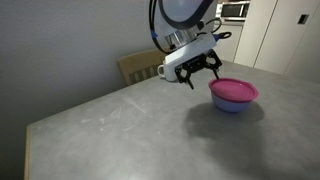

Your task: Place the pink plate on top of the blue bowl

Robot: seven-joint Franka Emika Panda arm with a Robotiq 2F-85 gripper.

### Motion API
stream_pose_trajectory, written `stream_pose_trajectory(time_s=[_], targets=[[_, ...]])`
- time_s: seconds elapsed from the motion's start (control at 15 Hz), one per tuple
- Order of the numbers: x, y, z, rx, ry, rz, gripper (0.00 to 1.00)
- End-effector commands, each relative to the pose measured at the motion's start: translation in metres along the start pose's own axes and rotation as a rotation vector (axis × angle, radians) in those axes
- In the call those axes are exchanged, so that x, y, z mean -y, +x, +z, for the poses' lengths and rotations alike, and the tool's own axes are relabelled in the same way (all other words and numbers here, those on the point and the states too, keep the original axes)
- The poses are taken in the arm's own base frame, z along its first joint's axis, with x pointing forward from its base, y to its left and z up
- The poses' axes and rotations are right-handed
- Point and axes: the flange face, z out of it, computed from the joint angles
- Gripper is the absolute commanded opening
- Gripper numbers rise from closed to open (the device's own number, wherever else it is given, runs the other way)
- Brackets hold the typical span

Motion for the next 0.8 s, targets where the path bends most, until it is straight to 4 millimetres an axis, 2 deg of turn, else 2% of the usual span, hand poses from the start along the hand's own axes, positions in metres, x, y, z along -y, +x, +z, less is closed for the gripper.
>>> stream_pose_trajectory(time_s=[0.0, 0.4, 0.73], targets=[[-0.016, -0.024, -0.028, 0.019, 0.023, 0.020, 1.00], [-0.031, -0.049, -0.068, 0.065, 0.114, 0.143, 1.00], [-0.048, -0.073, -0.099, 0.053, 0.169, 0.173, 1.00]])
